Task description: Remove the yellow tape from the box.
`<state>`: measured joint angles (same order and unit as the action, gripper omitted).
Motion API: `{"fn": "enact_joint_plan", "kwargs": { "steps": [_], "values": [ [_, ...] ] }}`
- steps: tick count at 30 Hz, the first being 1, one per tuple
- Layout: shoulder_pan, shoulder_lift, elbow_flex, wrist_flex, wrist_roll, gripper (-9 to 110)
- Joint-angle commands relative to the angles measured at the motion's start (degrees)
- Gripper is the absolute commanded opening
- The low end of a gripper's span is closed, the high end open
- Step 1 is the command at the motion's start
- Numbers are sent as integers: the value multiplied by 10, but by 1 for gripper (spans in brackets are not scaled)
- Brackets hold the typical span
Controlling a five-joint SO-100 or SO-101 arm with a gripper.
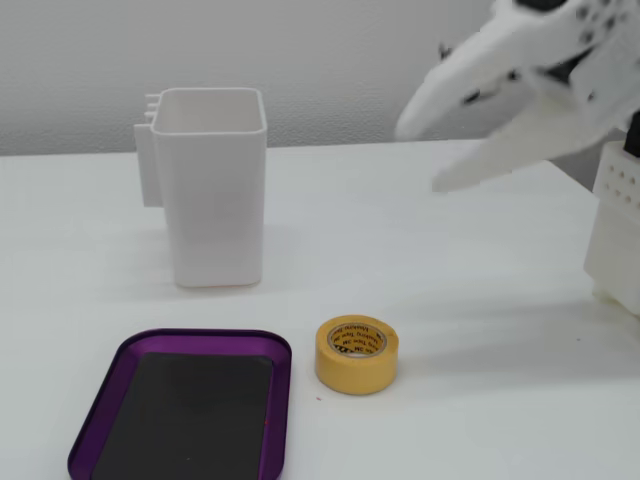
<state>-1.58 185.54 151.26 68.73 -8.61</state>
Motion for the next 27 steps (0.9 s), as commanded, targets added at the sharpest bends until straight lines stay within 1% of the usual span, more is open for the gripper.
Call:
{"fn": "enact_joint_plan", "kwargs": {
  "steps": [1, 3, 5, 8, 16, 18, 21, 25, 27],
  "values": [
    [-3, 110, 107, -32, 12, 13],
    [-3, 139, 140, -26, 56, 13],
    [-3, 130, 160, -24, 116, 13],
    [-3, 110, 171, -23, 156, 13],
    [-4, 108, 244, -23, 153, 12],
    [-4, 108, 248, -23, 153, 10],
    [-4, 108, 248, -23, 152, 0],
    [-4, 108, 248, -23, 125, 0],
    [-4, 108, 248, -23, 127, 0]
  ]
}}
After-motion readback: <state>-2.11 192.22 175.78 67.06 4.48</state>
